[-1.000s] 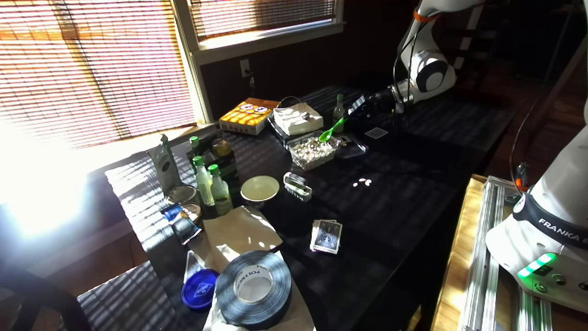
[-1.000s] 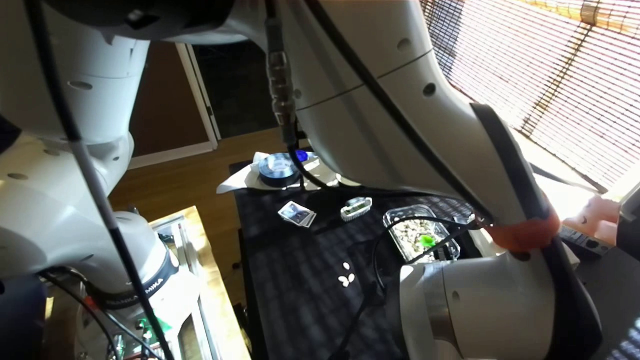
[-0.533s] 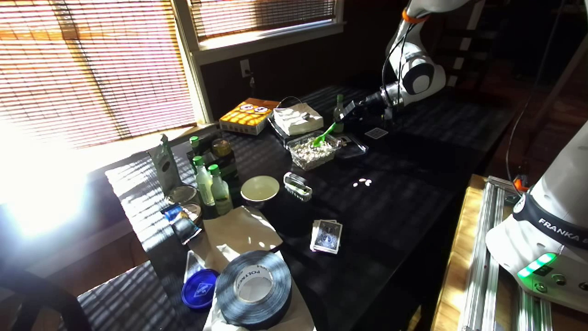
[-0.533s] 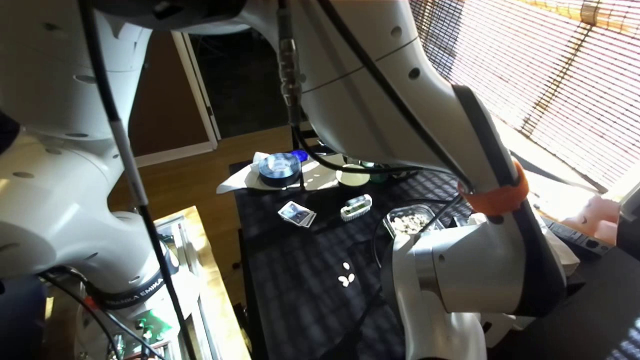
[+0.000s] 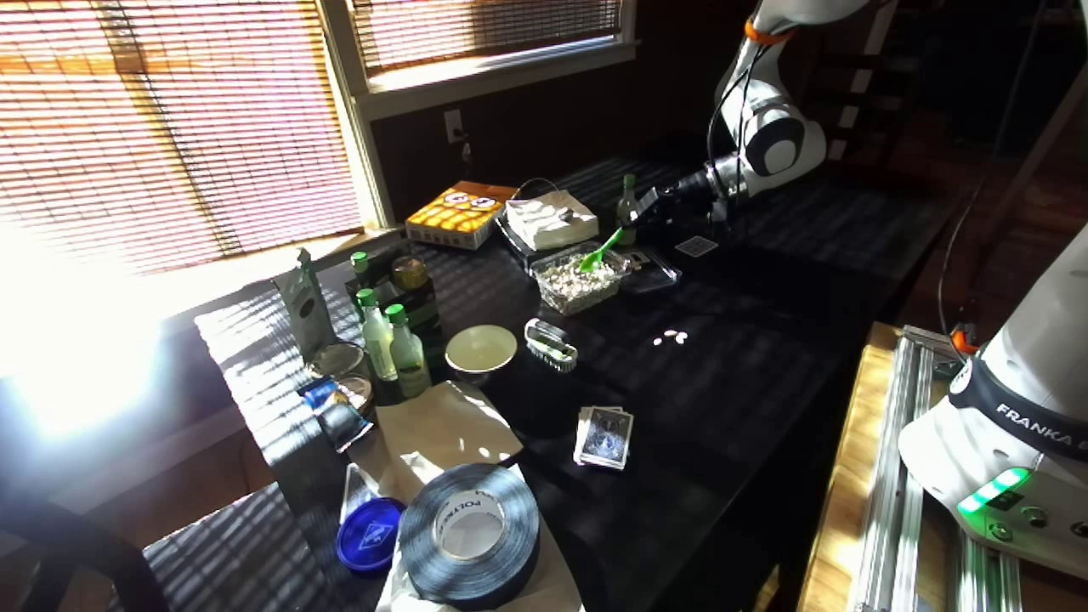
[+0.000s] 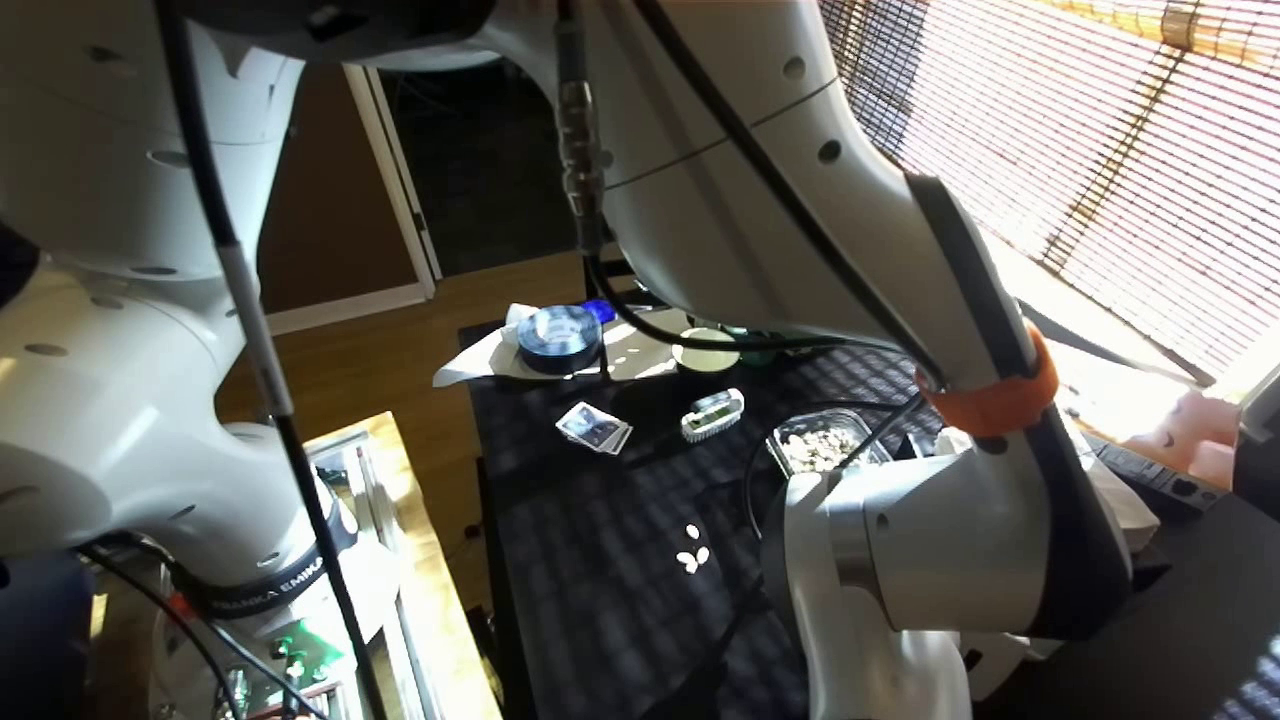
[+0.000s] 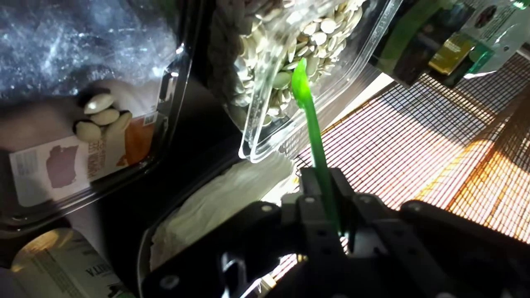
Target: Use the spoon to pick up contents from the container and put them inside the bowl
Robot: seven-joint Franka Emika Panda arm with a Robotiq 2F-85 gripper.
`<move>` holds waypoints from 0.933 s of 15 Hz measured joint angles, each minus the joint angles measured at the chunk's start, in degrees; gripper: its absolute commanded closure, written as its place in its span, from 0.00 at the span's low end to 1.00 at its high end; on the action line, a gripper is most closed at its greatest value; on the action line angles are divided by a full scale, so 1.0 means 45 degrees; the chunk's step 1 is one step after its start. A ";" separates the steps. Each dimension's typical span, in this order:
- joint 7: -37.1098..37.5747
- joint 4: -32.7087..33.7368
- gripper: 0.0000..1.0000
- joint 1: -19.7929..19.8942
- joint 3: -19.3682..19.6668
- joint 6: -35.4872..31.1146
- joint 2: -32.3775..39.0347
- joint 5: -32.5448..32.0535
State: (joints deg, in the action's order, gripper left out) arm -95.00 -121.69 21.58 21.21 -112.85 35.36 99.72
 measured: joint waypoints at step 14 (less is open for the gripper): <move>-0.1129 0.0132 0.97 -0.0121 0.0052 -0.1470 -0.0247 0.0025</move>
State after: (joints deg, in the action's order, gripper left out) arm -100.08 -121.10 21.03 21.45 -119.46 34.24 99.83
